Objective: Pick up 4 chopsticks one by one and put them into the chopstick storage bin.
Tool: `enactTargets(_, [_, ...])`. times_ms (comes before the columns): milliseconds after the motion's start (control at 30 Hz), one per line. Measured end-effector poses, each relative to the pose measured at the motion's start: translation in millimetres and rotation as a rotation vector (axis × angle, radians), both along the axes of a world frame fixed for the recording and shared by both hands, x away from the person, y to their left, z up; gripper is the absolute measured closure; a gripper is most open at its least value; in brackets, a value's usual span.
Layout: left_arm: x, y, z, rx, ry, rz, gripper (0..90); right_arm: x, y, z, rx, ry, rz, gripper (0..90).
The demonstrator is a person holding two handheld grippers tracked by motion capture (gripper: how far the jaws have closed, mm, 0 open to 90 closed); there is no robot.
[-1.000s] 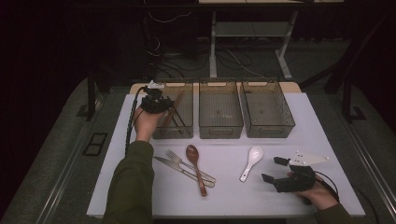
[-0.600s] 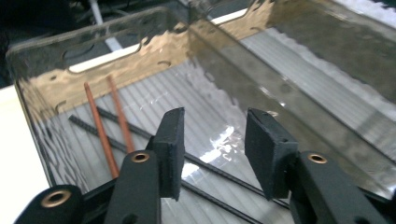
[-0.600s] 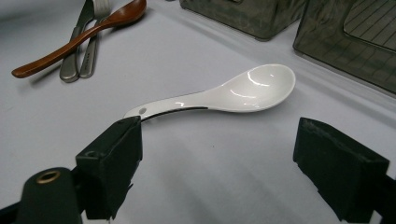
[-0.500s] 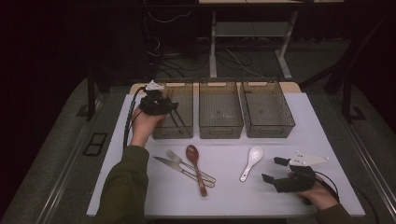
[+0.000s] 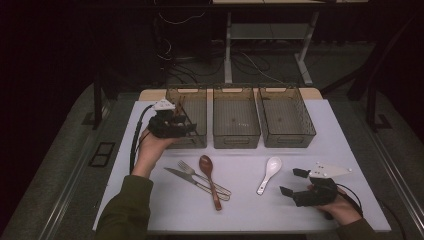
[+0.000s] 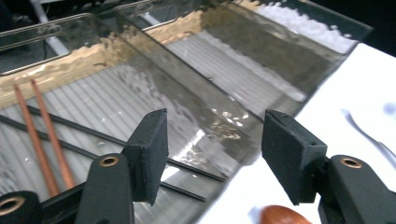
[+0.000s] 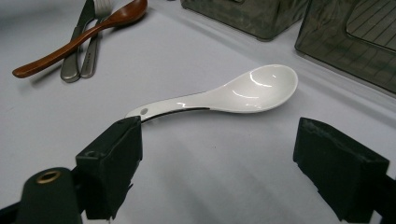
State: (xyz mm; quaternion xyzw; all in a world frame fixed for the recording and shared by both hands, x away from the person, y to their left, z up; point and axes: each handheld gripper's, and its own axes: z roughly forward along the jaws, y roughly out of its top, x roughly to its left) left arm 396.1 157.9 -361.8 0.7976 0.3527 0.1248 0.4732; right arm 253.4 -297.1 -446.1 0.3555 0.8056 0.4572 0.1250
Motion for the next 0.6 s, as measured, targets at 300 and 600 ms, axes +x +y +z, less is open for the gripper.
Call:
enactTargets(300, [-40.1,2.7,-8.0,-0.045,-0.025,-0.034,29.6,0.1,0.9,-0.2,-0.002,-0.002,-0.002,15.3])
enactTargets(600, [-77.8,7.7,-32.5,-0.052,-0.019,-0.028,17.8,-0.7,2.0,0.8,-0.002,-0.002,0.005,15.3])
